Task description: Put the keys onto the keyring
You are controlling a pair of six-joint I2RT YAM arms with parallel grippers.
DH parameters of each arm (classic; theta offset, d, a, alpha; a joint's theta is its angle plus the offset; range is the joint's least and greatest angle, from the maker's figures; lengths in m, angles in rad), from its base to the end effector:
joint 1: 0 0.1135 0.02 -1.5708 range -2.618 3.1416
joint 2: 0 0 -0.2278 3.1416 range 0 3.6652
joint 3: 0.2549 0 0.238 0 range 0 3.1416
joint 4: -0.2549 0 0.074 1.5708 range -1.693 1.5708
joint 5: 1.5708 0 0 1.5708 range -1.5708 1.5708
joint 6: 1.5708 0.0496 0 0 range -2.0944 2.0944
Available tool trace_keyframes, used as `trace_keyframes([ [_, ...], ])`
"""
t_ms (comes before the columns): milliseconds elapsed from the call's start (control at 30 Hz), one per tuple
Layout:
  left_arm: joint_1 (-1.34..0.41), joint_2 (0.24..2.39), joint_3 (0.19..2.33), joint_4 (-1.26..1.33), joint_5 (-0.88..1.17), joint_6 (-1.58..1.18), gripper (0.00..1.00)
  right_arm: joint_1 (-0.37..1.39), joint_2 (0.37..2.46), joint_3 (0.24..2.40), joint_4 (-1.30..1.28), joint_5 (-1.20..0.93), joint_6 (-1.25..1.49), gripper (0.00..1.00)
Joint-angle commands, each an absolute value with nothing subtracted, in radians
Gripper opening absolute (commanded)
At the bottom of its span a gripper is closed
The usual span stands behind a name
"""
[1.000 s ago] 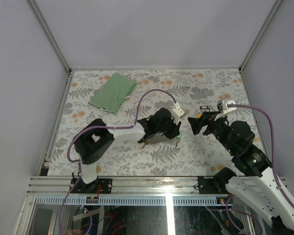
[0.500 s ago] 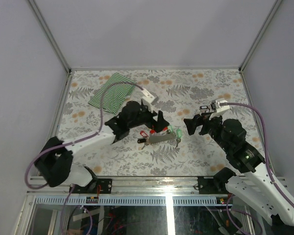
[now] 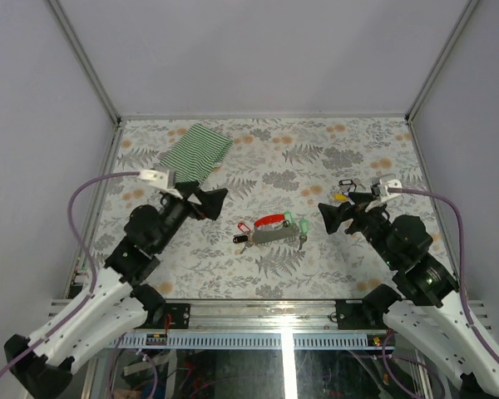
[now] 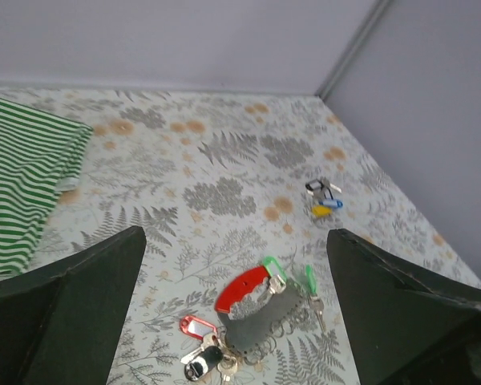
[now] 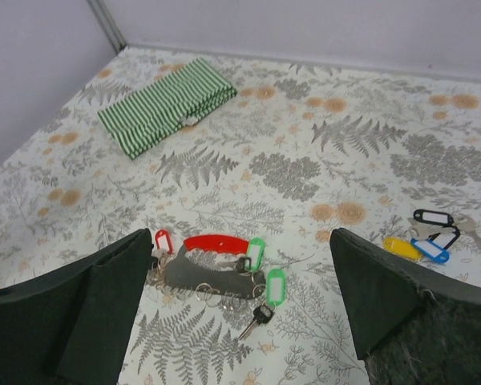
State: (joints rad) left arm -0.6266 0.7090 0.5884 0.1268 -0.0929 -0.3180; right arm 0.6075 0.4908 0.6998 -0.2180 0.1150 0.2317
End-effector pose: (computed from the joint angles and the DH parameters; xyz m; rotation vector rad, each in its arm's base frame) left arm 0.1698 -0.1173 0.2944 0.1722 1.5948 -0.6672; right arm 0.1307 0.0839 0.3263 -0.2099 1.5944 0.5638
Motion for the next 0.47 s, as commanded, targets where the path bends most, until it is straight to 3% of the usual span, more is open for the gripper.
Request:
trace_keyframes([
  [0,-0.623,0.578,0.523,0.115,-0.264,-0.348,1.00,0.606,0.419,0.668,-0.130,0.210,0.222,0.99],
  [433,-0.623,0.593,0.533,0.058,-0.260,-0.357,1.00,0.606,0.442,0.662,-0.123,0.237,0.247,0.99],
])
